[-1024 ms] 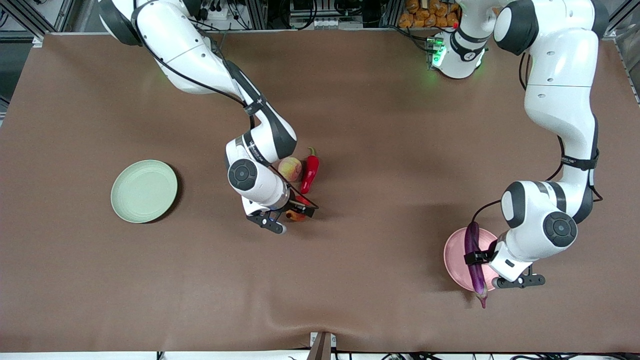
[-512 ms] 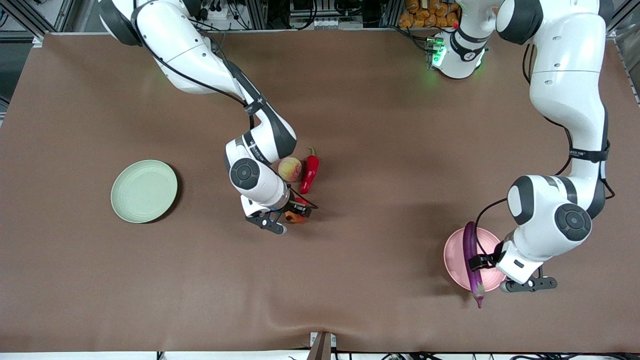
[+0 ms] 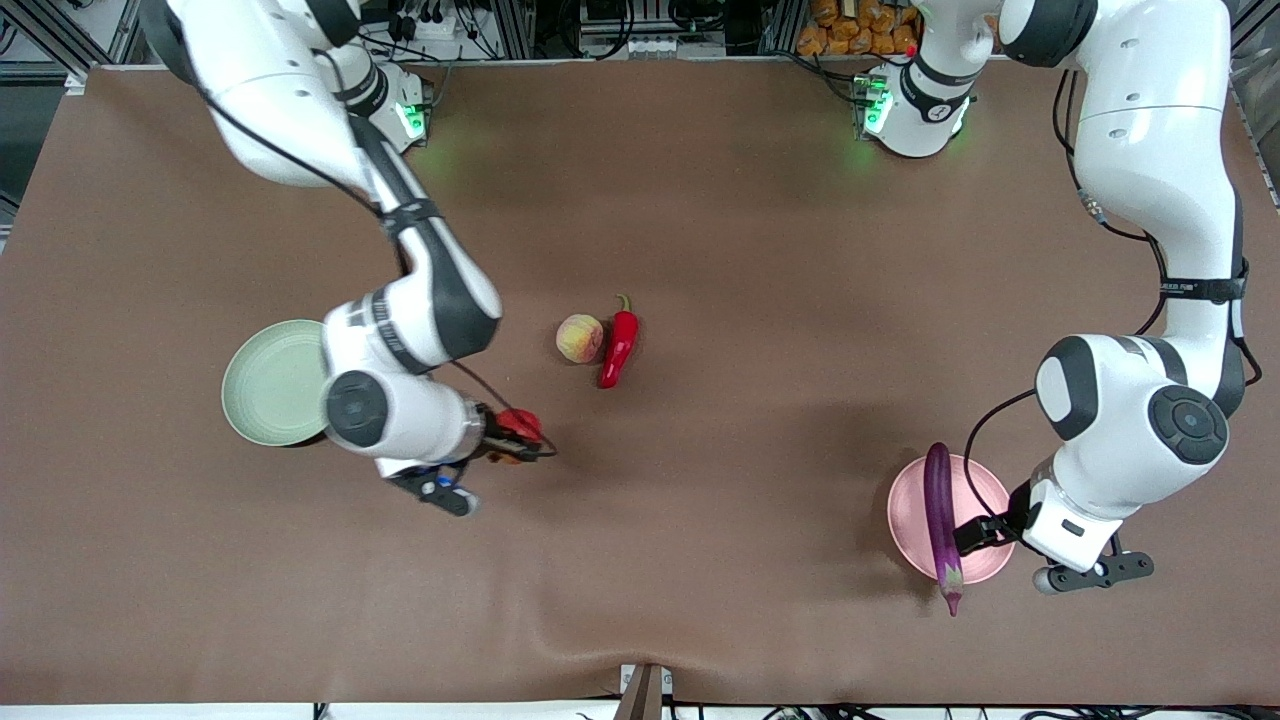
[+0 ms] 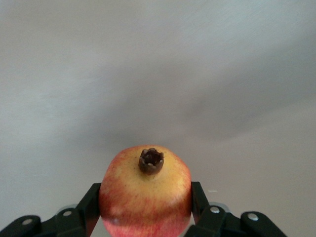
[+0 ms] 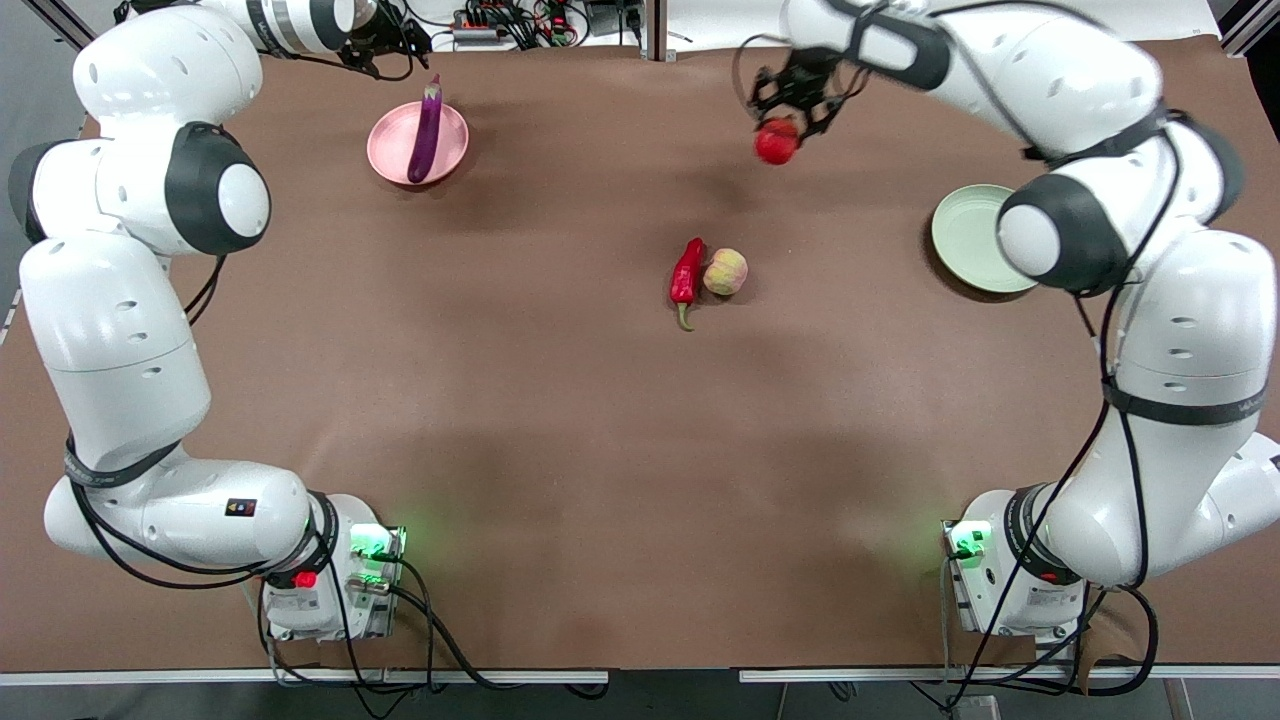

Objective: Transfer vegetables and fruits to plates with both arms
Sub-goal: 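Carry the pomegranate to the green plate while the left gripper reaches pepper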

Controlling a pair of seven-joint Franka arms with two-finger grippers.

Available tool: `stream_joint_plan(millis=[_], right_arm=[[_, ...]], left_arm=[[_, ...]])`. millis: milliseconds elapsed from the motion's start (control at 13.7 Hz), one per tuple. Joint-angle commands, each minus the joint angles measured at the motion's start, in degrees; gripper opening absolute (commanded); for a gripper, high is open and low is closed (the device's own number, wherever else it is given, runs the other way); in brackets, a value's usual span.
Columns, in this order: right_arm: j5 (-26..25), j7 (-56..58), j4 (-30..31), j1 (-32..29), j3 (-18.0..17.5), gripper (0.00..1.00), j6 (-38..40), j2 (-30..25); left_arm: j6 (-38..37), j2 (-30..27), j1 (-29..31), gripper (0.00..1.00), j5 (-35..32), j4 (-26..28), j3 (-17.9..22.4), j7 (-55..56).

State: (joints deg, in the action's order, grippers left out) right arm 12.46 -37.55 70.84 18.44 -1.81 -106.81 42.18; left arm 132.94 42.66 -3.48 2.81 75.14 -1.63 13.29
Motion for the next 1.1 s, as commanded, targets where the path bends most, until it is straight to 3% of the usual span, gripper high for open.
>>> stream_joint_plan(millis=[0, 293, 512, 732, 1024], right_arm=[[-1.2, 7.91, 2.36, -6.12, -1.09, 0.0, 5.63, -3.49], [-1.73, 23.55, 13.07, -14.56, -0.92, 0.0, 5.82, -10.34], [-6.03, 30.07, 19.93, -19.05, -1.0, 0.0, 5.74, -14.04], [-7.09, 36.39, 26.43, -23.88, -0.92, 0.0, 4.51, -16.16], [-7.45, 45.45, 37.85, -29.51, -1.0, 0.0, -4.26, -19.67]], left_arm=[[-0.22, -0.65, -0.38, 1.0, 0.97, -0.08, -0.3, 2.61], [-0.22, -0.56, -3.1, 1.0, 0.89, -0.08, -0.39, 6.48], [-0.22, -0.56, -7.57, 1.0, 0.71, 0.0, -0.21, 9.38], [-0.31, 0.49, -16.88, 1.0, 0.27, 0.35, 0.49, 13.94], [-1.97, 1.02, -28.57, 1.0, -1.66, 0.88, 0.49, 24.03]])
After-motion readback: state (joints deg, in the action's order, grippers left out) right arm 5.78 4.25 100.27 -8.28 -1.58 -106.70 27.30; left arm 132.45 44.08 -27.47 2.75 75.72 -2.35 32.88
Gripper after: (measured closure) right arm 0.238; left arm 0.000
